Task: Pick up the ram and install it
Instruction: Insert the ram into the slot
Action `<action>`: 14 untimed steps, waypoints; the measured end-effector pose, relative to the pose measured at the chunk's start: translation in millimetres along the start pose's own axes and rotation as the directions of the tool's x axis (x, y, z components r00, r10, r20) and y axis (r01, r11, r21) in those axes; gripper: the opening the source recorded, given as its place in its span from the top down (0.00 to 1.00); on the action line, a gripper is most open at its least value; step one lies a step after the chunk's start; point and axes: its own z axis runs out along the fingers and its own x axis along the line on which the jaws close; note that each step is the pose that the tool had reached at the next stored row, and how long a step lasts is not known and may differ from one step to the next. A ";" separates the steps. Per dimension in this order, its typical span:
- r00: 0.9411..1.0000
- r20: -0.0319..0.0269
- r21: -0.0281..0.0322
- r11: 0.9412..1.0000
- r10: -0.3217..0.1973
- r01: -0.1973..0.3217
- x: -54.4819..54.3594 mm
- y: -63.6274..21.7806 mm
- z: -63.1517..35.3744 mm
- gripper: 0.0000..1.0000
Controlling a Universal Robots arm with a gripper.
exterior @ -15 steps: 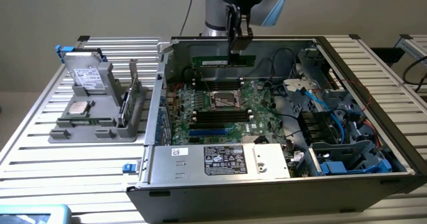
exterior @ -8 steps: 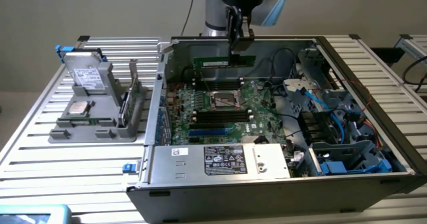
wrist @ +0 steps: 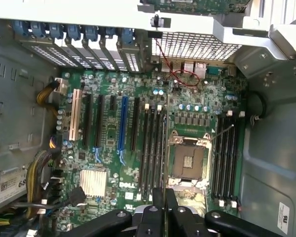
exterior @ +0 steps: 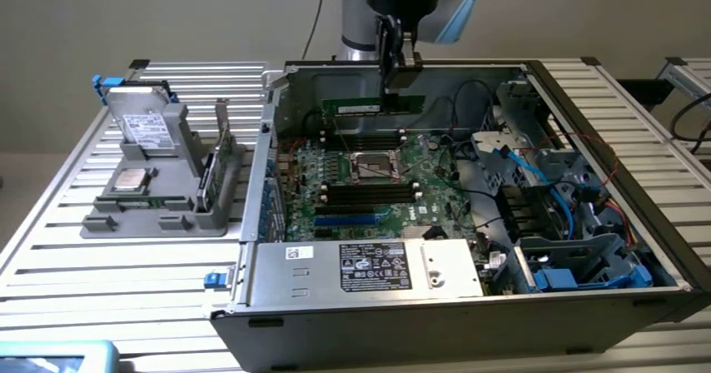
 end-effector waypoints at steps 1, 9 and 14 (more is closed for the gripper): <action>1.000 0.000 0.000 1.000 0.002 -0.002 0.0 0.0 0.7 0.87; 0.999 -0.033 -0.002 1.000 0.018 -0.018 0.0 -1.3 3.8 0.87; 0.998 -0.035 -0.003 0.999 0.043 -0.043 0.1 -3.3 9.4 0.87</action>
